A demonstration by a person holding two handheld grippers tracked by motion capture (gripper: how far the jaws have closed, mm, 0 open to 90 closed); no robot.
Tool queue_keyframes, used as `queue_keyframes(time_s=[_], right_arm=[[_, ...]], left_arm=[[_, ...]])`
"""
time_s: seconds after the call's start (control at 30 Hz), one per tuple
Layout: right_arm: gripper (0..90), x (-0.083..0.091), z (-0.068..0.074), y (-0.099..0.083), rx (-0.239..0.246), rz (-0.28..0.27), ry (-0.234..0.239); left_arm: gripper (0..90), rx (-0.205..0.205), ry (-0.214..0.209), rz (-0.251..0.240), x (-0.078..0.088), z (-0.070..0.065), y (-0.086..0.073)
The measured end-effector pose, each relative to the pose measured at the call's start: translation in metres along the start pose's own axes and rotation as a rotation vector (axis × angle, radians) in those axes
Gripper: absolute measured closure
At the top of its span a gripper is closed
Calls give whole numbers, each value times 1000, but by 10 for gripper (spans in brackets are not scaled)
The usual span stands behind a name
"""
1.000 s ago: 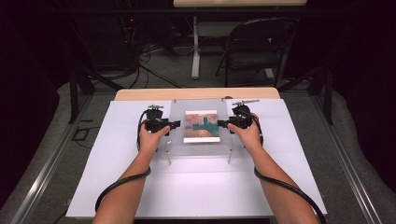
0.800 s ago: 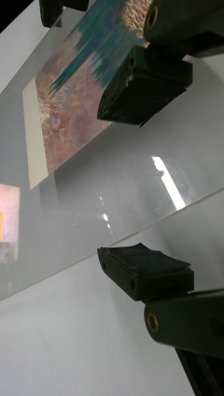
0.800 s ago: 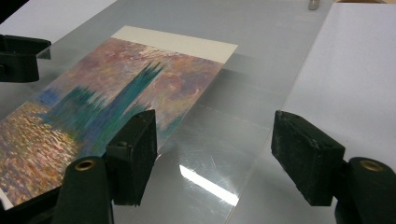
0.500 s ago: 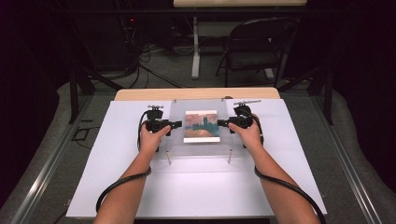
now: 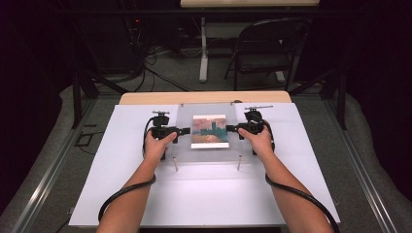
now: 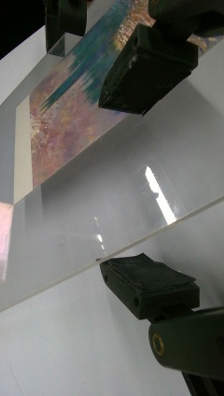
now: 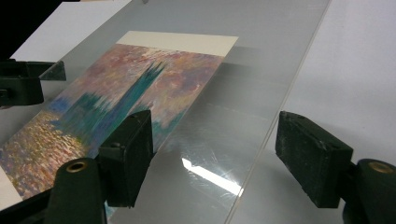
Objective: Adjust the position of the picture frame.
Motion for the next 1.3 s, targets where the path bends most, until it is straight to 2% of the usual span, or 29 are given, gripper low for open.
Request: queue_keyframes(time_s=[0.33,0.47,0.67,0.83,1.3], right_arm=[[272,0,-1,-1,-38,8,19],[272,-2,0,-4,-81,23,61],[249,-3,3,-3,-73,39,47],[248,-5,3,-3,-75,28,48],[272,-3,2,-2,-66,32,54]], left_arm=[[197,2,-2,-1,-1,0,0],[197,2,1,1,-1,0,1],[196,-1,-3,-4,-1,1,1],[195,-2,-4,3,-1,1,1],[203,-9,-3,3,-1,2,3]])
Point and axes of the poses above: each handheld gripper's, and its own axes: x roughly backward along the jaws, y roughly out of its top, z roughly to its left, the point moved 7 cm from there along -x, roughly forward along the jaws, and after that the axes turned 2 degrees about -x, right-handed, at the moved point
